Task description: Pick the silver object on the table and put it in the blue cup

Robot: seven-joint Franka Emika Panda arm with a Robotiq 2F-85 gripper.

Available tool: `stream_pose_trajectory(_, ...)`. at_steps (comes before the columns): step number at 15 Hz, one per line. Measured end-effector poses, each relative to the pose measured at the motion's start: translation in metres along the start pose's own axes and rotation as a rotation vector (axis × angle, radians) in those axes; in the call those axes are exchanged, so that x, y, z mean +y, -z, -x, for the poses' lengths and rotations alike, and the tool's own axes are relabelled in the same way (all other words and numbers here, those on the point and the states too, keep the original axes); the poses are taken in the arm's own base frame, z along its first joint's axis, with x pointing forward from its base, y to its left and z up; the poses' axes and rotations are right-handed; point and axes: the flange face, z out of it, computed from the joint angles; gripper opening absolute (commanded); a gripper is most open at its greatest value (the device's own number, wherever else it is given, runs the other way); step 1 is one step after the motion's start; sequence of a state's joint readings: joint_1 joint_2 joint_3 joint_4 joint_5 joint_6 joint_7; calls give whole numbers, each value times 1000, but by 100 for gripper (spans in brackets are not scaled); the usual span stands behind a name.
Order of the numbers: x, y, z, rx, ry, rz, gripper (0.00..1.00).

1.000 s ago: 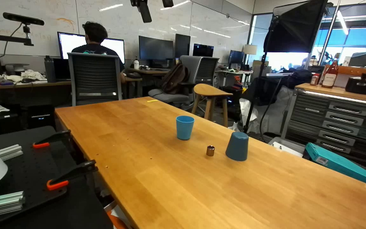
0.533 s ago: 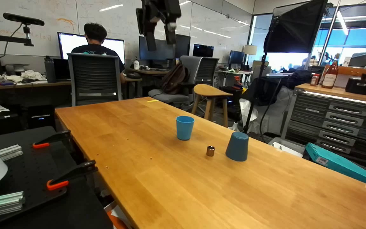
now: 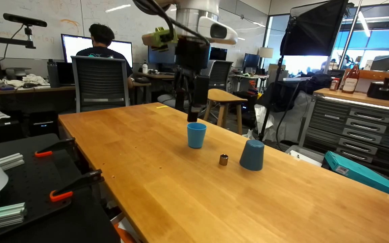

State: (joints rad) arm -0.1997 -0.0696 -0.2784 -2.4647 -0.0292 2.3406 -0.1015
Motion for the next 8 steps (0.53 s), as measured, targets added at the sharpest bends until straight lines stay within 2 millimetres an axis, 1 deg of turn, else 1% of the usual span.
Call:
stream_pose_trajectory(1, 0, -11, -6, -21, -3, 5, 100)
stream_pose_trajectory(2, 0, -16, -6, -31, -2, 7, 100)
stream_pose_trajectory(5, -3, -17, -5, -33, 5, 10, 100)
stream_pose_trajectory(6, -3, -20, -5, -40, -6, 18, 100)
stream_pose_trajectory(8, -4, -31, -14, -21, -42, 51, 100)
